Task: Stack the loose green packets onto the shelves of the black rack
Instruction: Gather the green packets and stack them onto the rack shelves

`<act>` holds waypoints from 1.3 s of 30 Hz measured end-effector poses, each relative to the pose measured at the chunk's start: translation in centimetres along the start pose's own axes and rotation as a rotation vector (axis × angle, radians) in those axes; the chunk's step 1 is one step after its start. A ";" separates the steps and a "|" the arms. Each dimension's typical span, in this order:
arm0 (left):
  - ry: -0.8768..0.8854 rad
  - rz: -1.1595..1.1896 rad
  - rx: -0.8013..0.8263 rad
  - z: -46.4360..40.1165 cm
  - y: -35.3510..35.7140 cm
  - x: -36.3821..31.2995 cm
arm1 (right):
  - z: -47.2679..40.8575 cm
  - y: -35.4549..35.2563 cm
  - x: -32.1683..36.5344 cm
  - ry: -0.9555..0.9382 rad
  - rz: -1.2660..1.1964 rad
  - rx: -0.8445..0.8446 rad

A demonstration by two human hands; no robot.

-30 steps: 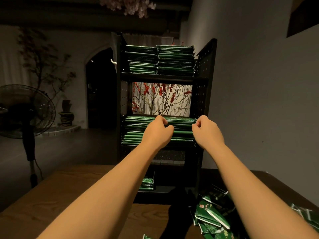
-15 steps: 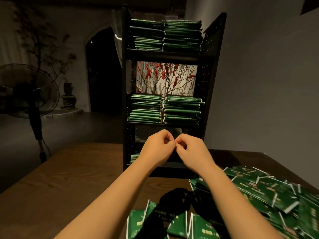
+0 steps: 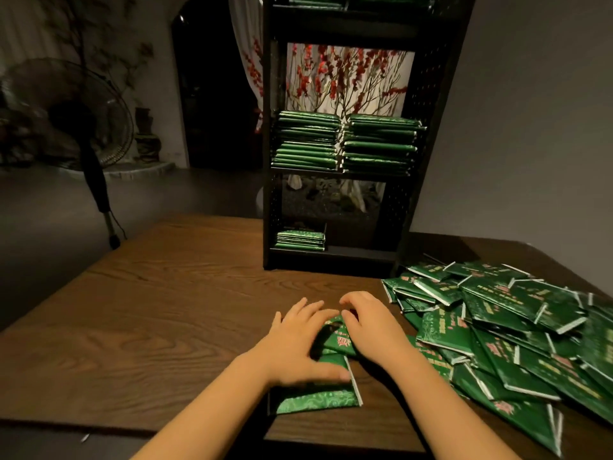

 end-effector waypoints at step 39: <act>0.010 0.068 -0.161 -0.3 -1.7 6.6 | -2.6 -0.5 -0.3 0.097 -0.491 0.207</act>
Point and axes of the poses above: each hand's wrist, its own z-axis away from the middle knuckle, its own y-axis out of the palm, x = y × z, the point moved 2 cm from there along -z, towards the middle knuckle, and after that the axes turned 11 degrees about -x, right-handed, at the moved point
